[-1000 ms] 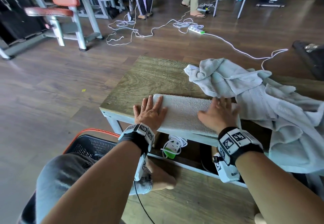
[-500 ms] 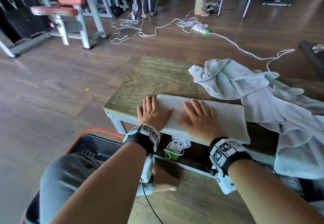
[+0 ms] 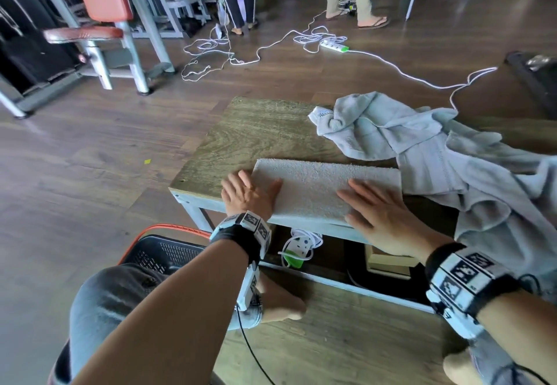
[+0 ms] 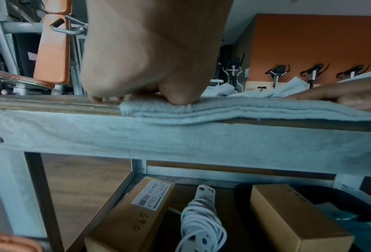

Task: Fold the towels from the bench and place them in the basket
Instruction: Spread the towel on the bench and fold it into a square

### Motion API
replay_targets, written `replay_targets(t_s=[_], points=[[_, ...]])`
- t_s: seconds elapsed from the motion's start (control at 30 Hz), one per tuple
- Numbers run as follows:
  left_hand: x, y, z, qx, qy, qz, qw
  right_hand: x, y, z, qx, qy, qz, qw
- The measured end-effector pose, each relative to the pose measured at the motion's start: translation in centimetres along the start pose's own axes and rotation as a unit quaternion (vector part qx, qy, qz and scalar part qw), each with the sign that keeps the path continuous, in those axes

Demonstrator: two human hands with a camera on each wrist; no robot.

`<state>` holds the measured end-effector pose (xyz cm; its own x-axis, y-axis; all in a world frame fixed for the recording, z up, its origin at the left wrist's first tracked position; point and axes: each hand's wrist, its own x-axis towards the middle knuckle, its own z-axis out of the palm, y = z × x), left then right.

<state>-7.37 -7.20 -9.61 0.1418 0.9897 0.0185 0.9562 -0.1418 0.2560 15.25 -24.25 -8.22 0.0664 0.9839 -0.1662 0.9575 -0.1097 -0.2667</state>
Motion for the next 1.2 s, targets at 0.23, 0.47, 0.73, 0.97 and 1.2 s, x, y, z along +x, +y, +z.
replay_targets(t_s=[0.23,0.47,0.73,0.97,1.2], points=[[-0.8,1.7,-2.3,-0.007,-0.017,-0.064,0.998,0.6,0.4,-0.7,0.030,0.003,-0.024,0.999],[0.0,5.4,-6.9,-0.087,-0.078,-0.027,0.993,-0.6,0.6,-1.3,0.070,0.052,-0.046,0.995],[-4.8,14.8,-8.1,-0.267,-0.089,0.263,0.923,-2.5,1.6,-3.8,0.284,0.169,0.079,0.941],[-8.3,14.4,-2.5,-0.026,-0.196,0.352,0.915,-3.7,2.5,-4.6,0.471,0.169,0.197,0.843],[-8.7,12.6,-0.2,-0.080,-0.116,0.407,0.903,-3.9,3.0,-4.3,0.437,0.159,0.238,0.853]])
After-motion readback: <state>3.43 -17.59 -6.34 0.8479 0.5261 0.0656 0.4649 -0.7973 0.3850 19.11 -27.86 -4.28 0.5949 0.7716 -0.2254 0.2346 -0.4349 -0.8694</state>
